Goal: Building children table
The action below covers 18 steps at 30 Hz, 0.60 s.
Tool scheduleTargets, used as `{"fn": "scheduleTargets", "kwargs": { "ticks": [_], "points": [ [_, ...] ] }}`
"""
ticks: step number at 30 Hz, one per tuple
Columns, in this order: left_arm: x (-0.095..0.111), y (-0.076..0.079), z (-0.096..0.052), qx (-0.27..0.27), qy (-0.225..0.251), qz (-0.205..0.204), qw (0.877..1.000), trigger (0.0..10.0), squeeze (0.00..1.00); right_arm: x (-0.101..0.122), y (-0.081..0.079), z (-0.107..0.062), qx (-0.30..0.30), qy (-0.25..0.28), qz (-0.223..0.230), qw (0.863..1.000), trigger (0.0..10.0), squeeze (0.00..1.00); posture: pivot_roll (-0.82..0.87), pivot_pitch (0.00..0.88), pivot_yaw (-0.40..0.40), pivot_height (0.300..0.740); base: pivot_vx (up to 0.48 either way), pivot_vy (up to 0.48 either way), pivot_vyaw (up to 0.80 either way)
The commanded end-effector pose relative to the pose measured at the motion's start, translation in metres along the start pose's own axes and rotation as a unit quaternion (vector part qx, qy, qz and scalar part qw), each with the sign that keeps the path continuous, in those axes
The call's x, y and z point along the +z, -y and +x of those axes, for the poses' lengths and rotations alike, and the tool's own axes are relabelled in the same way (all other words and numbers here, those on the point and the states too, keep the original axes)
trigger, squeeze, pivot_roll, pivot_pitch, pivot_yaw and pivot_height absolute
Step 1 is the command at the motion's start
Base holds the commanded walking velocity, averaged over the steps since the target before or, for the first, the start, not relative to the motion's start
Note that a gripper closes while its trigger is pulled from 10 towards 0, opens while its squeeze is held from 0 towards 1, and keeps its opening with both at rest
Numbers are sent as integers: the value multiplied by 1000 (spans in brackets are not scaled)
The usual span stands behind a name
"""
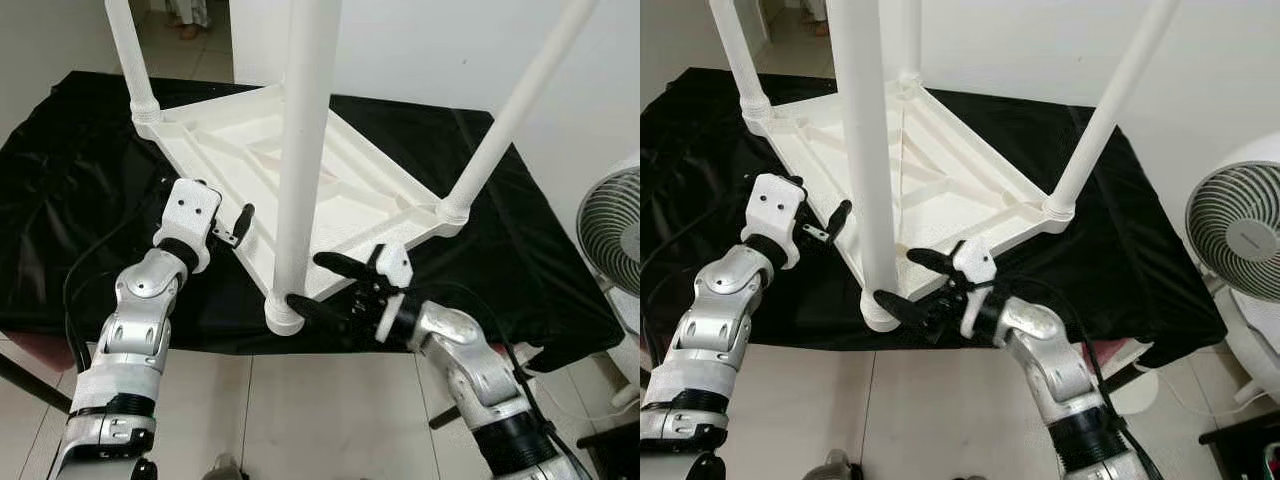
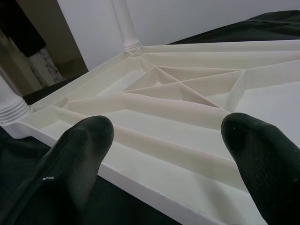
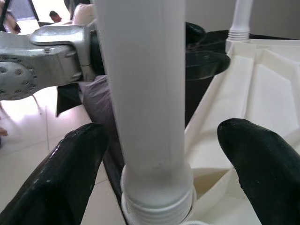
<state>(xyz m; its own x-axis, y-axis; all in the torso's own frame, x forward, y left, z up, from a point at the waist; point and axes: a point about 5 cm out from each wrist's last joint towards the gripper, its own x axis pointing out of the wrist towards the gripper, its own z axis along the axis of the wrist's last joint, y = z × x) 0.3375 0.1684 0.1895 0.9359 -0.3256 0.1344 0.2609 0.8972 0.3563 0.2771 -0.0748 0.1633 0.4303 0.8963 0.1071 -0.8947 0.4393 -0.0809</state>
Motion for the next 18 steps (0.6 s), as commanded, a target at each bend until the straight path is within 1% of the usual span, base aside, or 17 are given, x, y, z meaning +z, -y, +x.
{"fn": "scheduleTargets", "kwargs": {
  "ticks": [1,3,6,8,9,11,14,15,18],
  "points": [
    [0,-2,1,37,2,0,999,10000,0,-3,2,4,-4,-6,-4,1000,10000,0,154,55,-83,740,0,0,0],
    [0,-3,0,39,1,1,999,10000,0,-3,3,14,-20,0,-1,1000,10000,0,157,56,-85,740,0,0,0],
    [0,-3,0,41,1,2,999,10000,0,-4,2,18,-22,1,2,1000,10000,0,161,57,-86,740,0,0,0],
    [-1,-5,-1,43,2,2,999,10000,0,-6,-1,28,-27,6,14,1000,10000,0,164,56,-88,740,0,0,0],
    [-1,-5,-1,43,2,2,999,10000,0,-6,-1,28,-27,6,14,1000,10000,0,164,56,-88,740,0,0,0],
    [-1,-6,-1,44,3,4,999,10000,0,-7,-4,35,-34,9,22,999,10000,0,164,52,-87,740,0,0,0],
    [-1,-6,0,45,4,5,999,10000,0,-8,-6,40,-38,11,22,999,10000,0,164,49,-86,740,0,0,0],
    [0,-6,1,44,6,5,999,10000,0,-9,-11,46,-44,13,24,999,10000,0,162,45,-85,740,0,0,0],
    [1,-5,2,42,8,5,999,10000,0,-11,-12,49,-56,8,32,998,10000,0,156,39,-84,740,0,0,0]
  ]
}}
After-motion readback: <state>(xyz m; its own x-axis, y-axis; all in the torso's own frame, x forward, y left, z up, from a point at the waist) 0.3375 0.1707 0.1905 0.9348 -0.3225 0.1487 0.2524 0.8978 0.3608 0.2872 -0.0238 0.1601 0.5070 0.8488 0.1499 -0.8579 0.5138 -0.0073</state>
